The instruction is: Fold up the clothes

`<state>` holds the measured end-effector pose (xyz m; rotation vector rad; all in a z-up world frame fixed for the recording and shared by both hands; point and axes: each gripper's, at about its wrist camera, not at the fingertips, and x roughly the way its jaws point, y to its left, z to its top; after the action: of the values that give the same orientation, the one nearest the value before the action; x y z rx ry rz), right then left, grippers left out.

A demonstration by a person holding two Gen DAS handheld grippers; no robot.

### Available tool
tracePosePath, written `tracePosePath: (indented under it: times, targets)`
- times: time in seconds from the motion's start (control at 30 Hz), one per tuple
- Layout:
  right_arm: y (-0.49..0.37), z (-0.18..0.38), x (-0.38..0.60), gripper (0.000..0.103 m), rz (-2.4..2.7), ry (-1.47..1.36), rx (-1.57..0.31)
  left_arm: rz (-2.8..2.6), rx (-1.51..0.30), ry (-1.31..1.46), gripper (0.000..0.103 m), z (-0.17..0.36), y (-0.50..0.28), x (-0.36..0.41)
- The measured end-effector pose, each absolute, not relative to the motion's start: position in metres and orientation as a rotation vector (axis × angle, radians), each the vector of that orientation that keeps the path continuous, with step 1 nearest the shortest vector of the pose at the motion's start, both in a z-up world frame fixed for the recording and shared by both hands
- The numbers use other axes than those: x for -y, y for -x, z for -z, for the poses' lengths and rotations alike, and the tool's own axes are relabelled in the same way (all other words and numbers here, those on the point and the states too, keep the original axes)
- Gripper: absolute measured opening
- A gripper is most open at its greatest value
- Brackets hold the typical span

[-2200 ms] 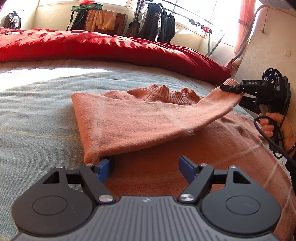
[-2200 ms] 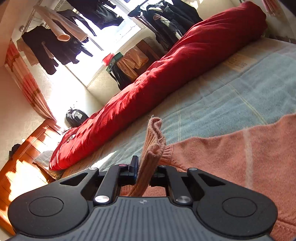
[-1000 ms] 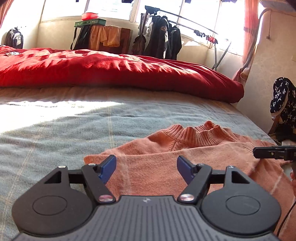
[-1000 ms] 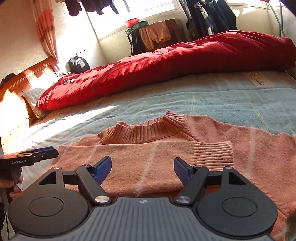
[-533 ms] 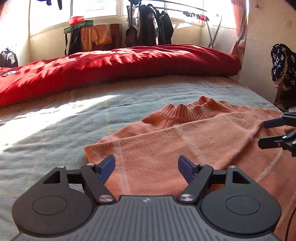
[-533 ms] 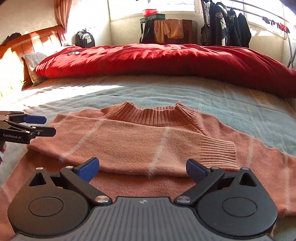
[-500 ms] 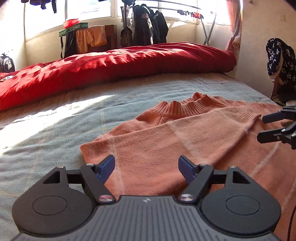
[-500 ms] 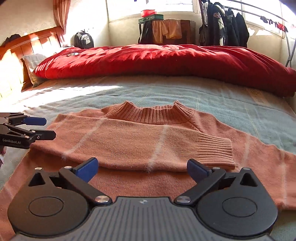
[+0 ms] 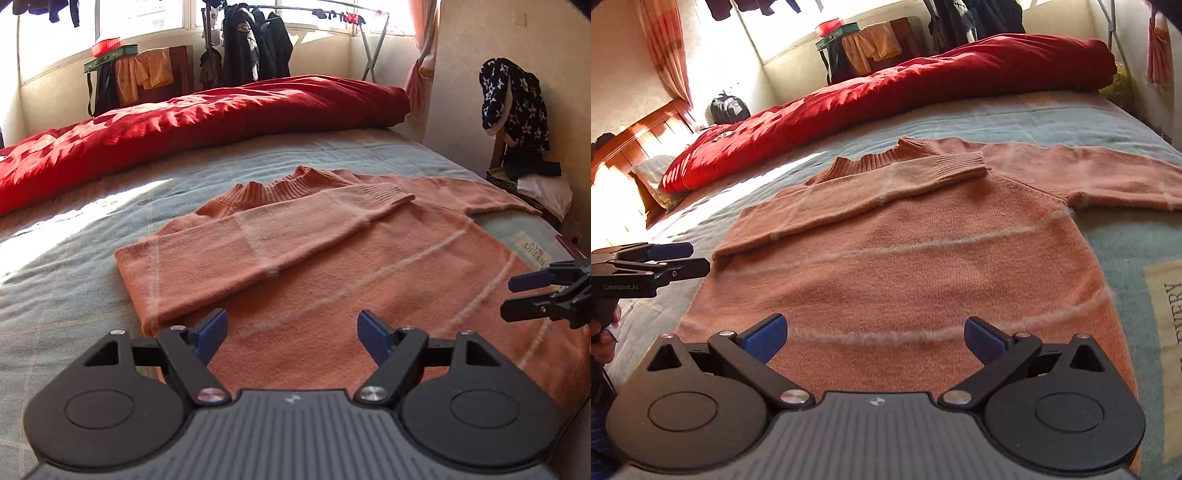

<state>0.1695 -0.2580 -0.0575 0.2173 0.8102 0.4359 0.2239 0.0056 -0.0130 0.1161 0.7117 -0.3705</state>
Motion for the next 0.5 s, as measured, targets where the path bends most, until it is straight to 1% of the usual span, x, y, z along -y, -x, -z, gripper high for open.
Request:
tracePosePath:
  times: [0.1, 0.23, 0.3, 0.5]
  targets:
    - [-0.149, 0.077, 0.252, 0.103, -0.408, -0.201, -0.853, 0.409, -0.732, -0.133, 0.078, 0.031, -0.195, 0.008]
    - [-0.122, 0.089, 0.244, 0.103, -0.364, -0.120, -0.800, 0.386, -0.803, -0.064, 0.078, 0.061, -0.166, 0.007]
    - [-0.116, 0.092, 0.240, 0.103, -0.346, -0.090, -0.790, 0.354, -0.802, -0.021, 0.078, 0.071, -0.150, 0.000]
    - [-0.108, 0.100, 0.226, 0.103, -0.298, 0.019, -0.753, 0.331, -0.741, 0.014, 0.082, 0.068, -0.100, -0.012]
